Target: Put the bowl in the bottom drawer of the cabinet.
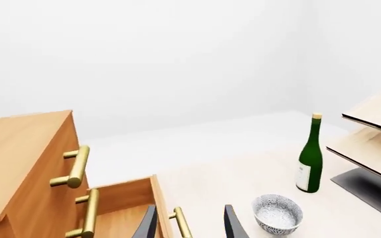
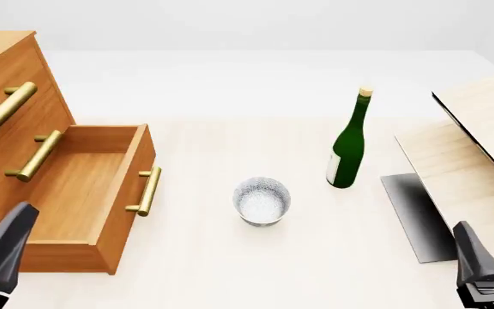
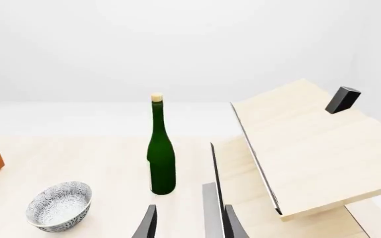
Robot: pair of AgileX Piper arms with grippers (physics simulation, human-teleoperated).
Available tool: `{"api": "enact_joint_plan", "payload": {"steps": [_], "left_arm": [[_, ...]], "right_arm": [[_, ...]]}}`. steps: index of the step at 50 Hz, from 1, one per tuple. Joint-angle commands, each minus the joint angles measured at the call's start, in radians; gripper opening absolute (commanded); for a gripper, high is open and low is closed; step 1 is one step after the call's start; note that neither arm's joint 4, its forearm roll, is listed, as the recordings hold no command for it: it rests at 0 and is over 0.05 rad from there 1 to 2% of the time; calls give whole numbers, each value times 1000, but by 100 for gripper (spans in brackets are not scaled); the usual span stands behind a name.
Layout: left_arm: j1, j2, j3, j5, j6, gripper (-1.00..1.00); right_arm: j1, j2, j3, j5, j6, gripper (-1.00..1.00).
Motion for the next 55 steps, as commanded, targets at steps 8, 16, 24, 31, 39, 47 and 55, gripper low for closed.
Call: {"api": "enact_joint_plan", "payload": {"steps": [8, 16, 24, 31, 39, 47, 55], "left_arm": [[-116, 230, -50, -150, 38, 100], [-141, 385, -115, -192, 44, 100], [-167, 500, -199, -186, 56, 100], [-233, 623, -277, -220, 33, 100], [-273, 781, -380, -251, 54, 100], [-322, 872, -447, -270, 38, 100], [-419, 957, -526, -285, 65, 100]], "right_arm": [[0, 0, 0, 0, 0, 100], [0, 0, 0, 0, 0, 100], [0, 0, 0, 0, 0, 100], [0, 0, 0, 0, 0, 100], [0, 0, 0, 0, 0, 100], [0, 0, 0, 0, 0, 100], [0, 0, 0, 0, 0, 100]]}}
